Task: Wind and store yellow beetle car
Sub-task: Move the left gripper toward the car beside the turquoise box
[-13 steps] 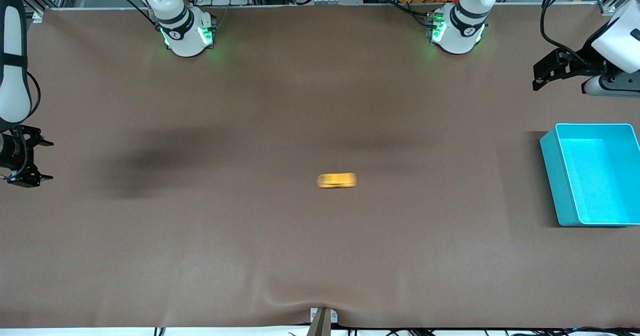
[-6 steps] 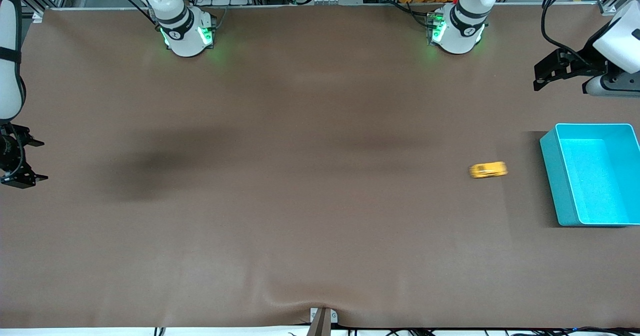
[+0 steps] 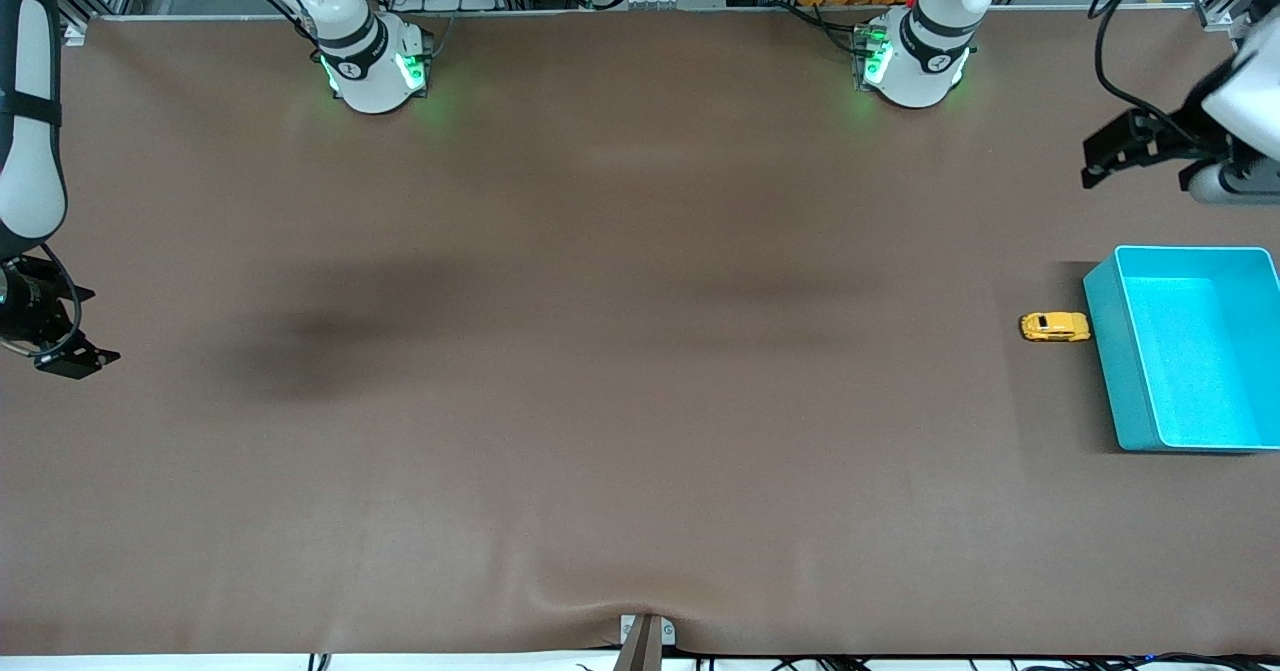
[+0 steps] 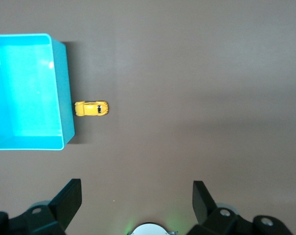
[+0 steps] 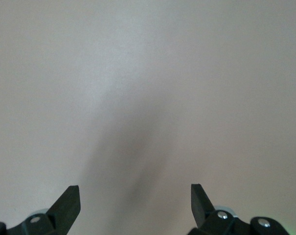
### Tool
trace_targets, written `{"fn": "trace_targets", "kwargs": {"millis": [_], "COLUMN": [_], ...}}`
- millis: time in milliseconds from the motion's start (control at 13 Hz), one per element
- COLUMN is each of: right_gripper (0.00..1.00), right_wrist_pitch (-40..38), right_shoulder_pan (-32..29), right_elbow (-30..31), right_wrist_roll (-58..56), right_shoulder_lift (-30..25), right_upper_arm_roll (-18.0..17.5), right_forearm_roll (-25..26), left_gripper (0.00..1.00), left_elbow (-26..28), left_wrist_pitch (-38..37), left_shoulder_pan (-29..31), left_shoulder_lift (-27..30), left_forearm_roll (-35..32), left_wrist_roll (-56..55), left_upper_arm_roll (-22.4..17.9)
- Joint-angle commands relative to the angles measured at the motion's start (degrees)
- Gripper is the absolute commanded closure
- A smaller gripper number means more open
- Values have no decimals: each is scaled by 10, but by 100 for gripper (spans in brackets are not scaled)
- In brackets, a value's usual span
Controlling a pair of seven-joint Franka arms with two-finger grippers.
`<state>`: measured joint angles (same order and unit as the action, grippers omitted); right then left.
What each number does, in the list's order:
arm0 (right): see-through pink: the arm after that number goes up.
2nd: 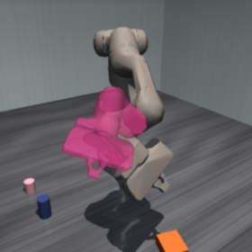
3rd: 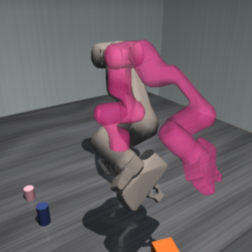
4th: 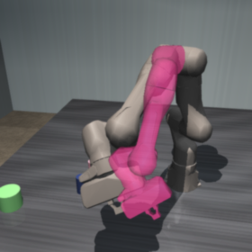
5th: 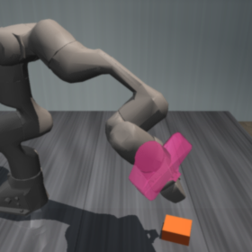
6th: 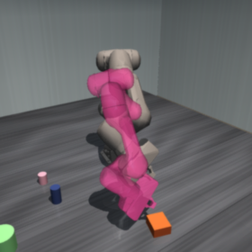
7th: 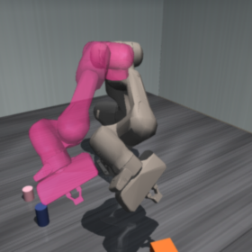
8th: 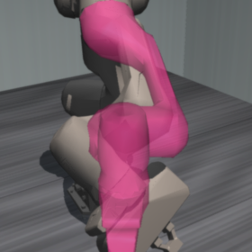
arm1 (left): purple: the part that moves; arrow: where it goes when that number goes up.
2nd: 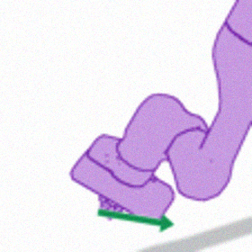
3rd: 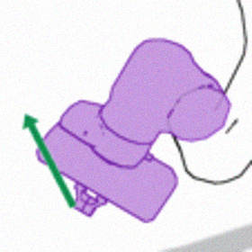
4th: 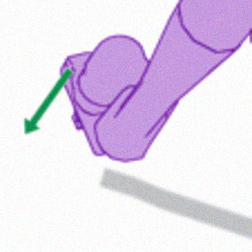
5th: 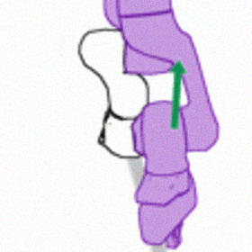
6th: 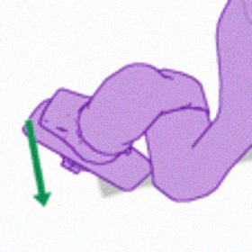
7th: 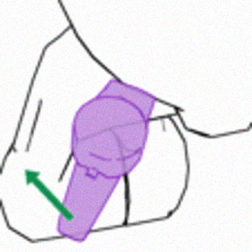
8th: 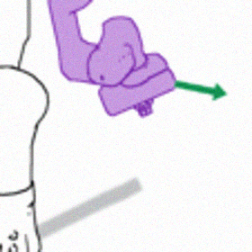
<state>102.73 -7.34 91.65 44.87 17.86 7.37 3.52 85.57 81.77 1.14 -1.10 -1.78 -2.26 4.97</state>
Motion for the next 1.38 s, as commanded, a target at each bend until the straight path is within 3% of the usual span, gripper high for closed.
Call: {"fn": "trace_targets", "kwargs": {"millis": [0,231,462,846,1000,1231,1308], "right_gripper": [0,0,0,0,0,0,0], "right_wrist_pitch": [-25,-47,-84,-110,-104,-44,-58], "right_shoulder_pan": [0,8,30,109,120,151,146], "right_elbow": [-9,-13,-19,-24,-24,-24,-30], "right_wrist_roll": [-83,-172,-186,-193,-196,-195,-209], "right_shoulder_lift": [-17,-26,-50,-96,-103,-101,-108], "right_upper_arm_roll": [2,1,-7,-7,-8,-11,-11], "right_forearm_roll": [-6,-13,-24,-58,-90,-69,-62], "left_gripper": [0,0,0,0,0,0,0], "left_elbow": [-10,-9,-9,6,46,139,164], "left_wrist_pitch": [15,18,18,20,37,110,137], "left_shoulder_pan": [36,70,92,95,107,126,137], "left_shoulder_lift": [-43,-83,-123,-156,-147,-112,-101], "left_forearm_roll": [-11,-12,-13,-16,-12,-11,-10], "left_wrist_roll": [-6,-8,-14,-170,-213,-264,-278], "left_upper_arm_roll": [3,2,1,0,0,0,0]}}
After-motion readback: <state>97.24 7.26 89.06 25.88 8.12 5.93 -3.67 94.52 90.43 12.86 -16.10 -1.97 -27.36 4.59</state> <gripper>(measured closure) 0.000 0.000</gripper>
